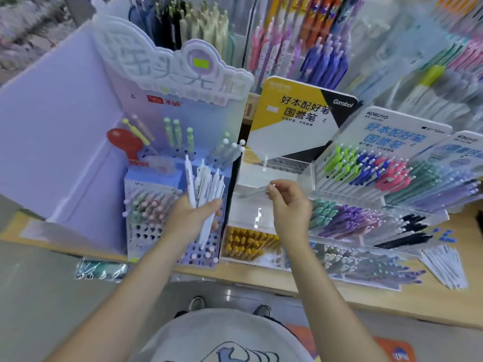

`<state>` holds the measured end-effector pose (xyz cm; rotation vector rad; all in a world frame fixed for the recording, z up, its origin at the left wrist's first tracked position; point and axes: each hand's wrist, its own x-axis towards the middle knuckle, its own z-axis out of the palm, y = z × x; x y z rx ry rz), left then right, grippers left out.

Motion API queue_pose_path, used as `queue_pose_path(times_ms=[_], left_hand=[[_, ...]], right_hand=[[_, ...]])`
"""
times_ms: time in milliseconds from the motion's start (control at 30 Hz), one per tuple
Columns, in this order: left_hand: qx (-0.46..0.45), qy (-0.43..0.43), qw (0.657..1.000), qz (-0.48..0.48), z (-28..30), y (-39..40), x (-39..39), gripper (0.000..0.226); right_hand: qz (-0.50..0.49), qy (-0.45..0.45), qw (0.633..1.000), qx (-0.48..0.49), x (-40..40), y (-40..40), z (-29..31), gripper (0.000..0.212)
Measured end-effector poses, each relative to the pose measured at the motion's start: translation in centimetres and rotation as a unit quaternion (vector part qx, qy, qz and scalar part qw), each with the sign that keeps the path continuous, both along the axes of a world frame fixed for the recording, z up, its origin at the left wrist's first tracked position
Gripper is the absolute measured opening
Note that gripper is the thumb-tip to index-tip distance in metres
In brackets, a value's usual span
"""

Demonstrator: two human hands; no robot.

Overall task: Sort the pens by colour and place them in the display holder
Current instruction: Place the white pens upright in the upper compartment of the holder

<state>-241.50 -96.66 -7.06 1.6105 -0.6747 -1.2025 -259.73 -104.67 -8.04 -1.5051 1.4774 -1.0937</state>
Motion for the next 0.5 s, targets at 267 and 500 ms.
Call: queue_pose_path(times_ms=[267, 500], left_hand=[[0.0, 0.043, 0.999, -0.01, -0.4, -0.2, 0.2, 0.011], [-0.005, 0.123, 0.992, 0.023, -0.4, -0.3, 0.4, 0.01]], right_hand=[[0.074, 0.142, 0.985, -0.068, 1.7, -0.6, -0.1, 0.01], [0.126, 0.211, 0.966, -0.08, 3.6, -2.2, -1.4, 0.013]])
